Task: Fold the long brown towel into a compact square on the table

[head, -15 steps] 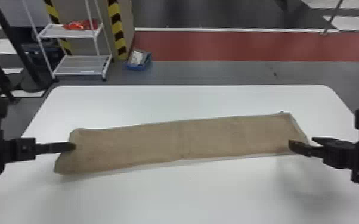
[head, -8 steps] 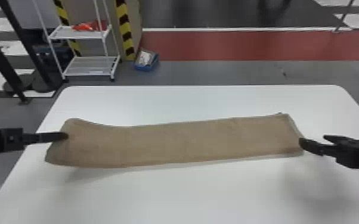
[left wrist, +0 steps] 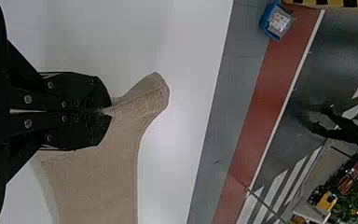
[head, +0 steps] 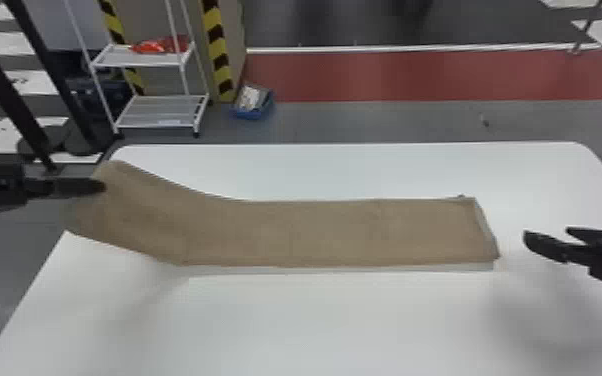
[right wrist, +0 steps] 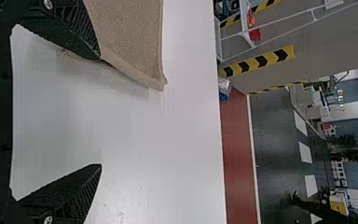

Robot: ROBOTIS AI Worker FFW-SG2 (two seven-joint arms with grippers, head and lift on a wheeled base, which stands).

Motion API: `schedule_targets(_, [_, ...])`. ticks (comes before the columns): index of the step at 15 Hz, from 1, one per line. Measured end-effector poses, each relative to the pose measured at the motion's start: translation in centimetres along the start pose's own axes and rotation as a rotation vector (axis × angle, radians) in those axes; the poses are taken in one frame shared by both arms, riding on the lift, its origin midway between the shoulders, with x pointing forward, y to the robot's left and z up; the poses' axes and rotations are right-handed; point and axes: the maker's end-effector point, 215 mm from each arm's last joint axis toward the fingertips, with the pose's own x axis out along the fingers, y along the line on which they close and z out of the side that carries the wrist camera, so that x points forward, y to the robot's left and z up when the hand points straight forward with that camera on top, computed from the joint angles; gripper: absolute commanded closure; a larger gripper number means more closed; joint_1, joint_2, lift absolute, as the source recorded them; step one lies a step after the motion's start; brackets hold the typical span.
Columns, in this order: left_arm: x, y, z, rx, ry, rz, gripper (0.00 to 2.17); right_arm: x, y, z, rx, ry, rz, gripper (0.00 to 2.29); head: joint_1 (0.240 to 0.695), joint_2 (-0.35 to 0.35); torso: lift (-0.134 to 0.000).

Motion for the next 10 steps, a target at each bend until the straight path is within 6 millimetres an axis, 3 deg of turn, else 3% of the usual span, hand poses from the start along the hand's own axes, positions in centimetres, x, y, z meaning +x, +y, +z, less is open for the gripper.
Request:
schedule_targets(3, [0.2, -3.9, 0.2, -0.032, 0.010, -0.059, 2.14, -0.4, -0.6, 0.3, 0.000, -0.008, -0.006, 0.06, 0.695, 0.014, -0.124])
schedule_targets(5, [1.4, -7.9, 1.2, 0.025, 0.001, -0.099, 2.14, -0.6, -0.8, 0.3, -0.002, -0.010, -0.009, 0.06, 0.695, -0.025, -0.124])
schedule_targets(10, [6.3, -20.4, 3.6, 0.178, -0.026, -0.236, 2.14, -1.1, -1.4, -0.2, 0.001, -0.006, -0.013, 0.06, 0.695, -0.157, -0.124])
